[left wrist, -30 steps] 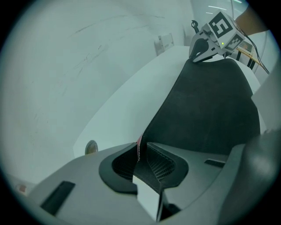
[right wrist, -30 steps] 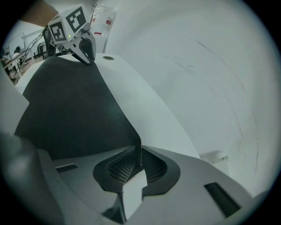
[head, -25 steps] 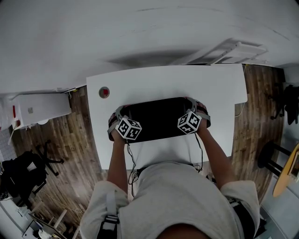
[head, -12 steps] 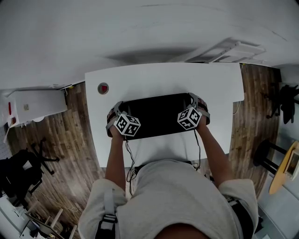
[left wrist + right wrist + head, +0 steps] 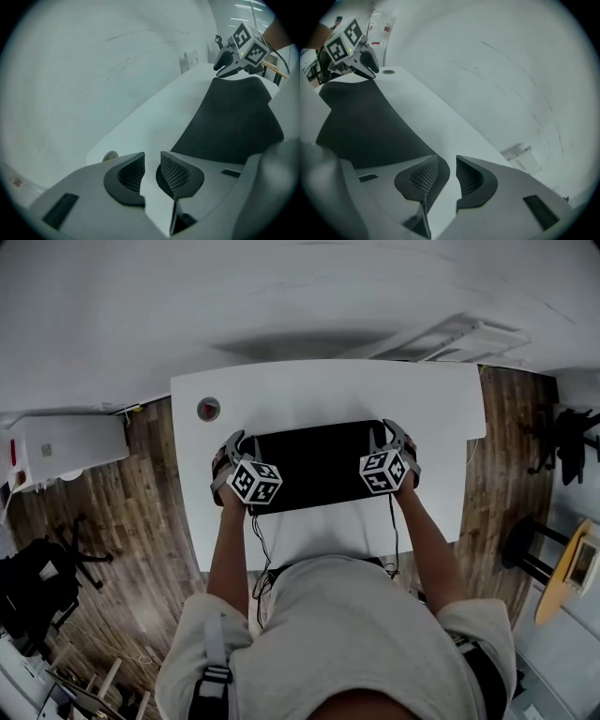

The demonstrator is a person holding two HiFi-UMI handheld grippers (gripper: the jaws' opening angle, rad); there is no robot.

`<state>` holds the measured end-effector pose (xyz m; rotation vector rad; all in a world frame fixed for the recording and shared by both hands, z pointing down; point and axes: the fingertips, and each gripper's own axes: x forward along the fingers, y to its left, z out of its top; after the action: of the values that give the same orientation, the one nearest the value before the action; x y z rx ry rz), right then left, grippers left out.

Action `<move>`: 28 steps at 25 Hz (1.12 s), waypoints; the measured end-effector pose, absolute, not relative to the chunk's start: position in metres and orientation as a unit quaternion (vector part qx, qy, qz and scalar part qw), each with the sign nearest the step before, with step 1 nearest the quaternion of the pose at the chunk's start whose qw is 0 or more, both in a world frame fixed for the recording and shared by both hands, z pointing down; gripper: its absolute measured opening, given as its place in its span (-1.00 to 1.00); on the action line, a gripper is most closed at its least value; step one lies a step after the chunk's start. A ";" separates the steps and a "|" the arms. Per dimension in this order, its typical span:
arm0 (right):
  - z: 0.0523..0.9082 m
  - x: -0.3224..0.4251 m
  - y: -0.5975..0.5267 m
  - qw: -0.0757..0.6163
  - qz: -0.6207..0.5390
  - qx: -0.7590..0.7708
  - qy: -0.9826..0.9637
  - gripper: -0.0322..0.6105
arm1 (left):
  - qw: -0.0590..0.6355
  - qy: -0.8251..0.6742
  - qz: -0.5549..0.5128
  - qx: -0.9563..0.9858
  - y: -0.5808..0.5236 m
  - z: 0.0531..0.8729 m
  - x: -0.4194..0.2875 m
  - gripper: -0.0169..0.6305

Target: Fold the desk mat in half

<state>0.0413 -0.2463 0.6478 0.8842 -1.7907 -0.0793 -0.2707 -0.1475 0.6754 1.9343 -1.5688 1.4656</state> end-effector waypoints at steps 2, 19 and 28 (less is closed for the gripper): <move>0.642 0.037 -0.242 0.530 -0.023 0.377 -0.759 -0.44 | 0.117 -0.538 0.498 0.670 -0.150 0.670 -0.270 -0.59; 0.550 0.023 -0.183 0.294 0.110 0.397 -0.863 -0.74 | 0.238 -0.626 0.235 0.704 -0.105 0.583 -0.169 -0.88; 0.513 0.037 -0.141 0.238 0.096 0.393 -0.883 -0.77 | 0.210 -0.660 0.178 0.699 -0.080 0.540 -0.133 -0.91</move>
<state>0.0371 -0.1413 0.5127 1.0765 -2.4204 0.2624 -0.1331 -0.0800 0.5396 1.9431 -1.8353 0.4949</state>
